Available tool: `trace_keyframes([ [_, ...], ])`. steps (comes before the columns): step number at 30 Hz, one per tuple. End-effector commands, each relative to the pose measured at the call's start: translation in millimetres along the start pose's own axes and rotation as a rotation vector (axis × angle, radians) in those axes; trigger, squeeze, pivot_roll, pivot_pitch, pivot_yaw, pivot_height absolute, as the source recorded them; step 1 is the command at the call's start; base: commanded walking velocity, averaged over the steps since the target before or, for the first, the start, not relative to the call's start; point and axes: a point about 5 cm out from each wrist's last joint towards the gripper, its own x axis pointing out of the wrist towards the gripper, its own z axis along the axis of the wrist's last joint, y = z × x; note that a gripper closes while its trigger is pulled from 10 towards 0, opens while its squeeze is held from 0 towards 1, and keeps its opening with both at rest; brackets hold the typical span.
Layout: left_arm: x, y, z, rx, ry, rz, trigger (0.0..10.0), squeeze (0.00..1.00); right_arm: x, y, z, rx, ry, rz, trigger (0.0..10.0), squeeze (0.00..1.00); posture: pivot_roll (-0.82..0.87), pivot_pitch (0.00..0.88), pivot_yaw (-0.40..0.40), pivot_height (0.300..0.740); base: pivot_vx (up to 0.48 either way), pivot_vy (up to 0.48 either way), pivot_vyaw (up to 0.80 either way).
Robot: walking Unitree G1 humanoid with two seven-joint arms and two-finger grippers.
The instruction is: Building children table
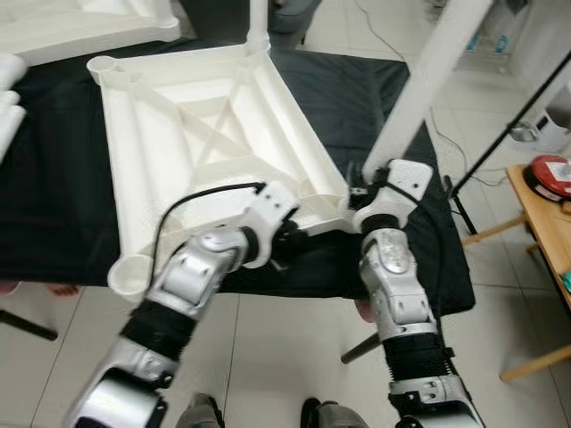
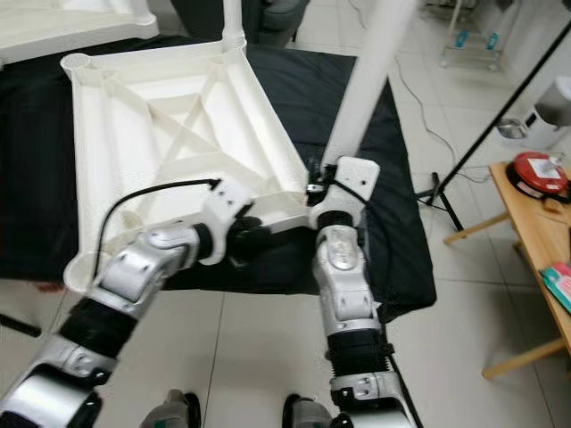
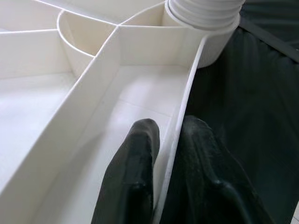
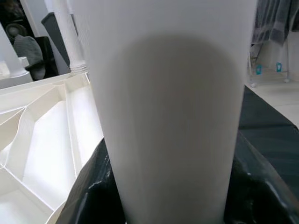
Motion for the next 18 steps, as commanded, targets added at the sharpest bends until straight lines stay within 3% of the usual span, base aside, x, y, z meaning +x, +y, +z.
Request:
trace_keyframes([
  [1,14.8,-16.1,-17,-0.023,0.059,-0.093,0.0,0.00,-14.3,-10.9,-42,-0.007,0.204,-0.061,0.0,0.00,0.18,0.181,-0.010,0.740,0.000,0.000,0.00],
  [10,25.5,-9.4,-16,0.085,0.107,-0.078,0.0,0.00,-26.6,-26.0,-49,-0.027,0.211,-0.181,0.0,0.00,0.16,0.177,-0.006,0.740,0.000,0.000,0.00],
  [14,23.9,-1.2,-21,0.128,0.148,-0.080,0.0,0.00,-36.3,-40.8,-54,-0.058,0.220,-0.313,0.0,0.00,0.15,0.176,0.003,0.740,0.000,0.000,0.00],
  [18,22.6,2.1,-22,0.136,0.151,-0.086,0.0,0.00,-36.5,-39.6,-55,-0.060,0.228,-0.296,0.0,0.00,0.15,0.175,0.005,0.740,0.000,0.000,0.00],
])
